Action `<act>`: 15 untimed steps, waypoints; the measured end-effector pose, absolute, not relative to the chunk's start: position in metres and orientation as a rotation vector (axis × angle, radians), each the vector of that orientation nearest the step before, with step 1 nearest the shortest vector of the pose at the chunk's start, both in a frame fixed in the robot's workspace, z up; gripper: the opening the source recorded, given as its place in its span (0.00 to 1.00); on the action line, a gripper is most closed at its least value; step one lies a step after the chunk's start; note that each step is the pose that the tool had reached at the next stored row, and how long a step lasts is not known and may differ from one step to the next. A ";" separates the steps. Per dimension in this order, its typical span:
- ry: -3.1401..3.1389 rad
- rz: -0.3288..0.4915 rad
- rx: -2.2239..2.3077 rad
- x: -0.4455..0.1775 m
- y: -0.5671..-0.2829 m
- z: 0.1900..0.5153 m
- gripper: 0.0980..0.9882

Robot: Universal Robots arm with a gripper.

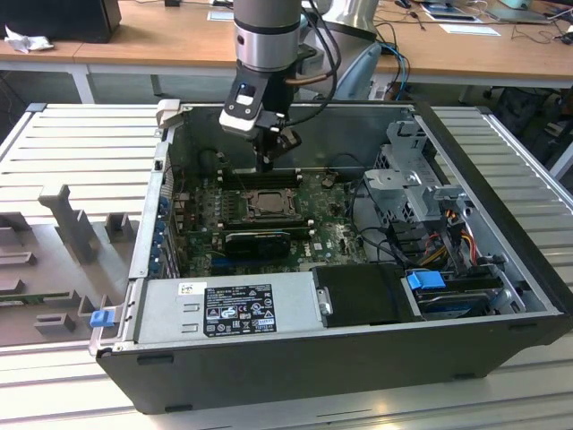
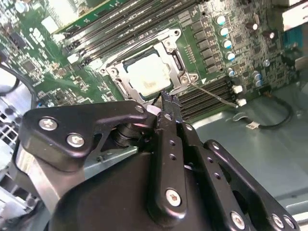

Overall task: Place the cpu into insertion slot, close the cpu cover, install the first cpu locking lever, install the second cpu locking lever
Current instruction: 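Install the first cpu locking lever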

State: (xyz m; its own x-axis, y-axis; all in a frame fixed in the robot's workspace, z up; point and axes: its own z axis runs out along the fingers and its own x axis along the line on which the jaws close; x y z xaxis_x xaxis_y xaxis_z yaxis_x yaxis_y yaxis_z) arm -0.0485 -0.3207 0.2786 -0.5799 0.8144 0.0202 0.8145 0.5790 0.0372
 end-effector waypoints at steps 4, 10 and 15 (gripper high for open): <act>-2.843 -0.065 -1.327 -0.048 -0.321 0.277 0.01; -2.940 -0.065 -1.085 -0.048 -0.321 0.276 0.01; -2.993 -0.064 -0.921 -0.048 -0.321 0.275 0.01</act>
